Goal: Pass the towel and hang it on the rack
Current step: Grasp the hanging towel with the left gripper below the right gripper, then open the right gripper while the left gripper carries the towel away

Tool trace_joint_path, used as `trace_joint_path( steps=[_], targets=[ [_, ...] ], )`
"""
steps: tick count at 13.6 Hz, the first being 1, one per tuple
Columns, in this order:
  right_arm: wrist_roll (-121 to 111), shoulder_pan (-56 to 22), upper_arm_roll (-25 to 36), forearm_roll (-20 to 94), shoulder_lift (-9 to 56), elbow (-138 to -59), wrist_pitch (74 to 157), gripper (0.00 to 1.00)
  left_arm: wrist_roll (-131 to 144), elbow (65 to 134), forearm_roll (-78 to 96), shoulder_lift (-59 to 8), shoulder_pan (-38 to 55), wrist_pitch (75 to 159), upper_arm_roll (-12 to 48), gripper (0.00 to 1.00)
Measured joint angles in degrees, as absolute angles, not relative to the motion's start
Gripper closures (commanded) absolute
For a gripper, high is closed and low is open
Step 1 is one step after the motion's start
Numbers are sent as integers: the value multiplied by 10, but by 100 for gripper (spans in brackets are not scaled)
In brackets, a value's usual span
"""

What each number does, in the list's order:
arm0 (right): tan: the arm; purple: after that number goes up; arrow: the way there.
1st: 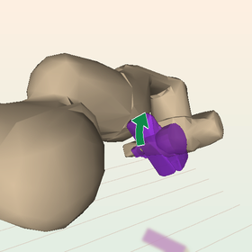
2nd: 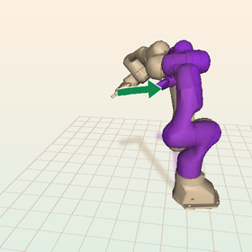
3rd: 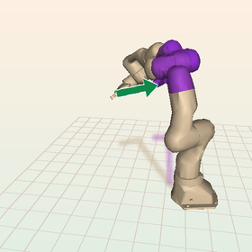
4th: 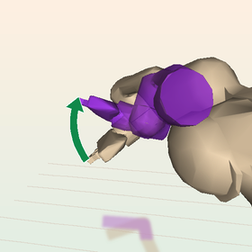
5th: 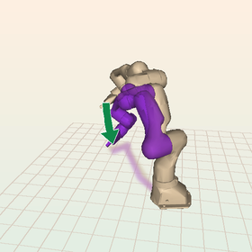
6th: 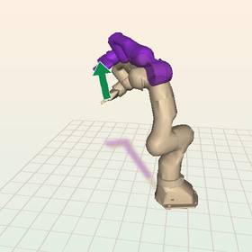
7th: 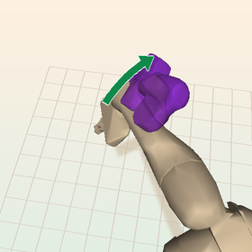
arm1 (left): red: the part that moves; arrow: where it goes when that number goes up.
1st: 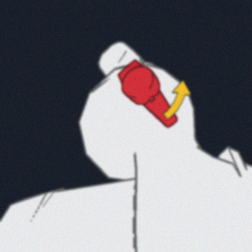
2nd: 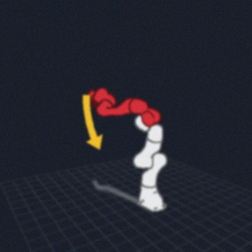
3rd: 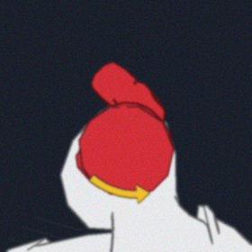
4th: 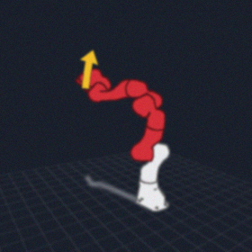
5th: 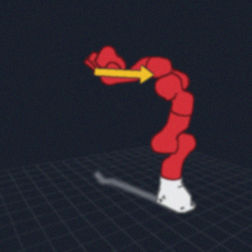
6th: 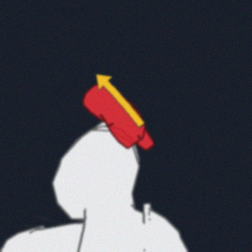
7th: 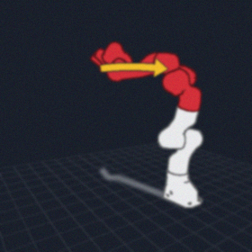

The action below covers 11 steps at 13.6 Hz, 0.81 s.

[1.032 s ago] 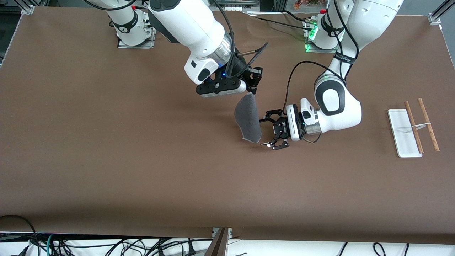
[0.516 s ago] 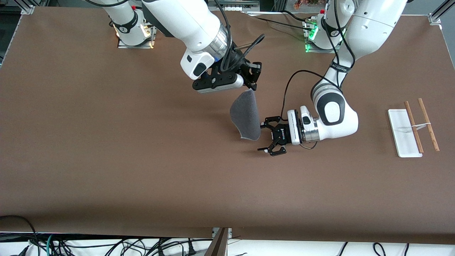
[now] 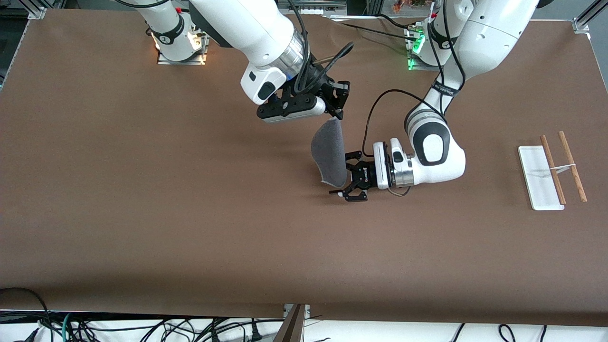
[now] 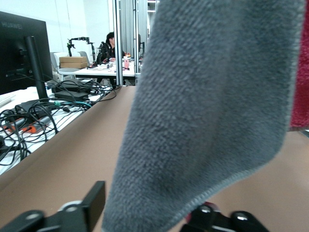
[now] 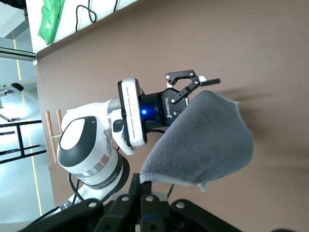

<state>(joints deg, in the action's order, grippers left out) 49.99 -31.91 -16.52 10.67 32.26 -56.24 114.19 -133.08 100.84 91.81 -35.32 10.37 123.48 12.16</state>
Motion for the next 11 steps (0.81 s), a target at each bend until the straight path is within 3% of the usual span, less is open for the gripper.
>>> trace_joint_path(
  steps=[1, 5, 6, 8, 9, 10, 11],
  targets=[
    [500, -319, -165, 107, 323, -562, 1142, 100, -1332, 1008, 918, -354, 105, 1233, 122, 100],
    [500, -319, -165, 107, 323, -562, 1142, 100, -1345, 1008, 918, -361, 106, 1220, 122, 100],
    [500, -319, -165, 107, 323, -562, 1142, 92, -1347, 1008, 918, -362, 106, 1219, 122, 100],
    [500, -319, -165, 107, 323, -562, 1142, 69, -1348, 1008, 918, -362, 106, 1218, 122, 100],
    [500, -319, -165, 107, 323, -562, 1142, 49, -1348, 1008, 918, -362, 105, 1218, 122, 100],
    [500, -319, -165, 107, 323, -562, 1142, 0, -1349, 1008, 918, -362, 105, 1218, 121, 100],
    [500, -319, -165, 107, 323, -562, 1142, 0, -1350, 1008, 918, -362, 103, 1218, 121, 100]
  ],
)
